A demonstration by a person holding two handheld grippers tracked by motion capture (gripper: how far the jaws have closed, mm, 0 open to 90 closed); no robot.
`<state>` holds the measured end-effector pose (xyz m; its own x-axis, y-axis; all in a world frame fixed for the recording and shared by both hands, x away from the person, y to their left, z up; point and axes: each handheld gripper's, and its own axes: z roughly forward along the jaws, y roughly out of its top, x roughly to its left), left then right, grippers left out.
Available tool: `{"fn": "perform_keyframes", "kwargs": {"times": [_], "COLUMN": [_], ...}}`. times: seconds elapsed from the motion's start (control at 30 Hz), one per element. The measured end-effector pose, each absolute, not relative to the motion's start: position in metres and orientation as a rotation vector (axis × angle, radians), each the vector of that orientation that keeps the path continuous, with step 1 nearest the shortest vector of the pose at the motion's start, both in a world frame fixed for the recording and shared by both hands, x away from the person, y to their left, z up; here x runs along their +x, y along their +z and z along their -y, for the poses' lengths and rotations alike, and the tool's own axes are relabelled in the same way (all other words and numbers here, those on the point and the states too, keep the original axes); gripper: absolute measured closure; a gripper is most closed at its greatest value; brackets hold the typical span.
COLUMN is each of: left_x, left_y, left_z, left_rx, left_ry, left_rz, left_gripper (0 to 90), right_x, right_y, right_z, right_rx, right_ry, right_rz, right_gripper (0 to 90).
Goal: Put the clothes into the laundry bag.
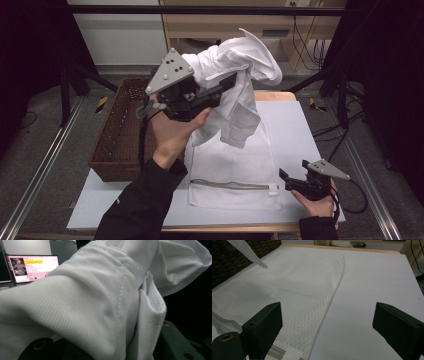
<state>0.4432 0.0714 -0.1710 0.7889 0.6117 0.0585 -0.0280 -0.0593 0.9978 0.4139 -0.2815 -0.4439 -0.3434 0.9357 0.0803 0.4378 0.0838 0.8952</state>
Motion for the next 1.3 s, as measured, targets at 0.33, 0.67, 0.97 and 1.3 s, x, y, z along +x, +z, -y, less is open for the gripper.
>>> {"fn": "perform_keyframes", "kwargs": {"times": [0.33,0.67,0.97,1.3], "left_x": [0.465,0.483,0.496,0.501], "left_y": [-0.223,-0.286,-0.343,-0.398], "left_z": [-0.041,-0.014,0.005,0.027], "left_rx": [1.643,1.748,1.835,1.963], "left_ry": [0.468,0.388,0.339,0.321], "left_rz": [-0.518,-0.546,-0.579,-0.586], "left_gripper": [63.9,63.4,62.5,60.1], "right_x": [0.412,0.412,0.412,0.412], "right_y": [-0.441,-0.442,-0.444,-0.444], "right_z": [0.286,0.288,0.288,0.292], "right_rx": [1.378,1.405,1.384,1.395], "right_ry": [1.254,1.256,1.222,1.235], "right_rz": [-1.801,-1.773,-1.787,-1.776], "right_gripper": [7.8,7.6,9.1,9.3]}}
